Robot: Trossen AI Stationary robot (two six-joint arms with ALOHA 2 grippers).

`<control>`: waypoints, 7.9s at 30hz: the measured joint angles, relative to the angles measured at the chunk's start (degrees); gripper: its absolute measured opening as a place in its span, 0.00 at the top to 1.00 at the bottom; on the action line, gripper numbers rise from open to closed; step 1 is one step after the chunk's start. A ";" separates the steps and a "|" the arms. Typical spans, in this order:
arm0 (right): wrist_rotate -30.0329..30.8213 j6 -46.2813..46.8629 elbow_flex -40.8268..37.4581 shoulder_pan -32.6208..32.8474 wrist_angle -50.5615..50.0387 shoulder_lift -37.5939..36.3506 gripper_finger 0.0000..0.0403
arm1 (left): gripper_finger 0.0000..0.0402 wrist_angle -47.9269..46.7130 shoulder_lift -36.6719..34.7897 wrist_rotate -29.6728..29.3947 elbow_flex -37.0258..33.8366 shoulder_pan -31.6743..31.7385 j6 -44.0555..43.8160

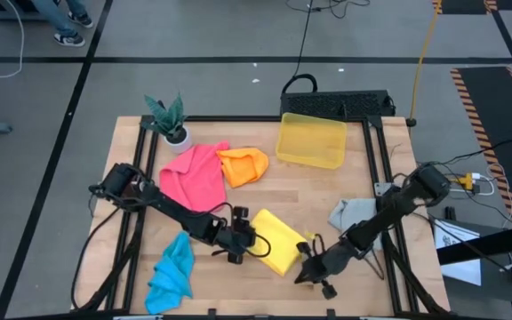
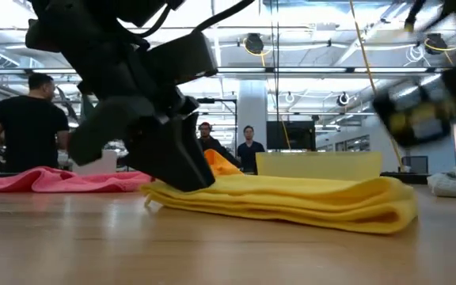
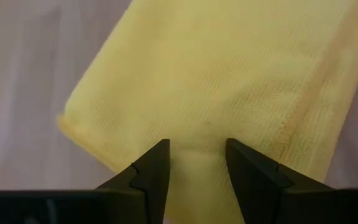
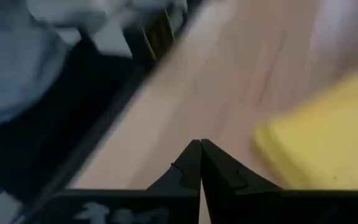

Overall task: Fold microfiber towels
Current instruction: Fold the yellow kitchen towel

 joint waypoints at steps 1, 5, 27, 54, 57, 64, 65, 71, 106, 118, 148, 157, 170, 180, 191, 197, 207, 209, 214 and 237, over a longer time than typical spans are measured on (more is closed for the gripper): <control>2.53 -1.43 0.00 0.26 0.39 -1.18 1.00 | 0.60 -0.03 -0.31 -0.56 -0.02 0.03 1.55; 18.85 -2.58 0.00 -0.85 0.91 -3.46 1.00 | 0.60 -0.44 -2.41 -2.82 -0.02 -0.14 5.34; 22.94 12.21 -4.80 -1.86 -5.80 1.52 1.00 | 0.60 -6.18 -0.38 -14.43 -0.02 1.92 5.83; 23.79 -3.70 12.37 -3.20 -4.17 13.21 1.00 | 0.60 -2.53 -1.26 -0.44 -0.05 -0.34 -3.44; 17.67 -2.81 12.95 -3.10 -6.56 12.63 1.00 | 0.60 -2.37 0.17 -1.61 0.00 0.99 -2.63; 18.15 -7.68 12.96 -1.78 -8.80 9.15 1.00 | 0.60 -2.77 0.85 -2.60 0.07 3.85 -2.43; 18.98 -8.15 12.97 -1.71 -8.39 8.84 0.99 | 0.60 -2.69 0.89 -2.47 0.09 4.13 -2.62; 17.38 -6.96 14.74 -2.75 -4.51 11.14 0.88 | 0.60 -2.26 0.92 -2.57 0.03 4.22 -2.05; 19.37 -1.20 23.06 -5.19 -18.61 16.05 0.98 | 0.60 -0.49 1.09 -2.54 -0.09 3.71 -3.34; 19.20 -10.74 23.06 -1.76 -15.73 15.38 0.99 | 0.60 -0.65 1.09 -3.84 -0.09 3.82 -3.40; 17.63 -9.76 20.92 -1.94 -12.03 15.38 0.99 | 0.60 1.79 1.72 -2.41 -0.02 4.40 -4.32; 17.53 -9.01 20.90 -1.99 -11.71 15.38 0.99 | 0.60 3.64 2.75 -3.01 0.02 6.84 -4.37; -1.83 -6.80 19.56 -6.77 -7.19 13.89 0.67 | 0.60 4.29 2.86 -4.27 -0.01 7.10 -3.69; 21.43 4.18 19.29 -11.38 -40.71 -2.72 0.59 | 0.60 4.91 2.86 -4.27 -0.04 7.10 -5.00; 9.49 -3.72 5.28 -23.27 -15.14 -1.49 0.71 | 0.60 5.65 2.88 -5.99 -0.09 6.14 -4.98; -1.79 -4.43 2.49 -26.63 -7.74 -0.99 0.77 | 0.60 4.62 2.22 -10.66 -0.11 5.06 -3.58; -2.02 -8.45 2.51 -25.96 -5.82 2.81 0.92 | 0.60 6.45 1.40 -8.20 -0.04 3.82 -2.35; -2.00 -9.09 2.51 -25.78 -5.64 2.59 0.94 | 0.60 6.45 1.72 -6.79 -0.02 3.95 -2.35; -1.97 -11.61 2.51 -25.09 -6.74 -0.32 0.96 | 0.60 6.86 1.78 -6.74 -0.04 4.08 -2.77; -6.32 -13.47 2.56 -28.41 -2.14 4.63 0.96 | 0.60 10.95 3.36 -6.52 -0.02 4.24 -2.23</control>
